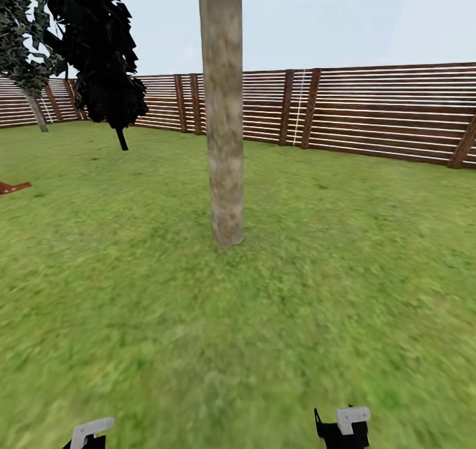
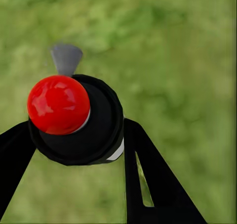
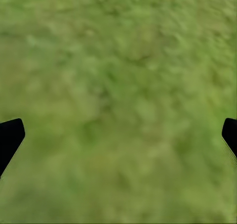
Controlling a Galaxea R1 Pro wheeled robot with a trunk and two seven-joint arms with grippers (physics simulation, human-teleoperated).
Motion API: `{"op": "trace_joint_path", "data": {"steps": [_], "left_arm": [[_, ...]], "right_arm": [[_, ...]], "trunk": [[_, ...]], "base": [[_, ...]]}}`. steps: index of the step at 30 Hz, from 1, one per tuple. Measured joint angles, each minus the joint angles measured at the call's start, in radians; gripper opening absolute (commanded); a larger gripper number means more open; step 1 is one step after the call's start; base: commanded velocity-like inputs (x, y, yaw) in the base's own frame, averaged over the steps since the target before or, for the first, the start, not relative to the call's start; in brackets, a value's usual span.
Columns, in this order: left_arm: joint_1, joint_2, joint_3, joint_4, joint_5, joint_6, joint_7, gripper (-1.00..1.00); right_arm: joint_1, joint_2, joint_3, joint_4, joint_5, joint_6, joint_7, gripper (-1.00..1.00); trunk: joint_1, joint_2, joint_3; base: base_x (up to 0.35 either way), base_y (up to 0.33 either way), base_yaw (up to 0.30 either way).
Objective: In the garden, pick up the pesticide atomizer on the floor and spray pesticide onto both trees until each tree trunk is fully covered.
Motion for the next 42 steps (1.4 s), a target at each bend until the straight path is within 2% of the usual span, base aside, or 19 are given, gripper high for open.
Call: {"op": "trace_joint_path", "data": {"steps": [18, 32, 42], "left_arm": [[0.000, 0.004, 0.000, 0.000, 0.004, 0.000, 0.000, -1.00], [0.000, 0.002, 0.000, 0.000, 0.005, -0.001, 0.000, -1.00], [0.001, 0.012, 0.004, 0.000, 0.004, 0.000, 0.000, -1.00]], "right_arm": [[0.000, 0.000, 0.000, 0.001, 0.000, 0.000, 0.000, 1.00], [0.000, 0.002, 0.000, 0.002, 0.000, 0.000, 0.000, 1.00], [0.000, 0.003, 0.000, 0.002, 0.001, 0.003, 0.001, 1.00]], "trunk": [[0.000, 0.000, 0.000], [0.000, 0.000, 0.000], [0.000, 0.000, 0.000]], "base": [[0.328, -0.099, 0.000], [0.336, -0.004, 0.000], [0.336, -0.085, 0.000]]}}
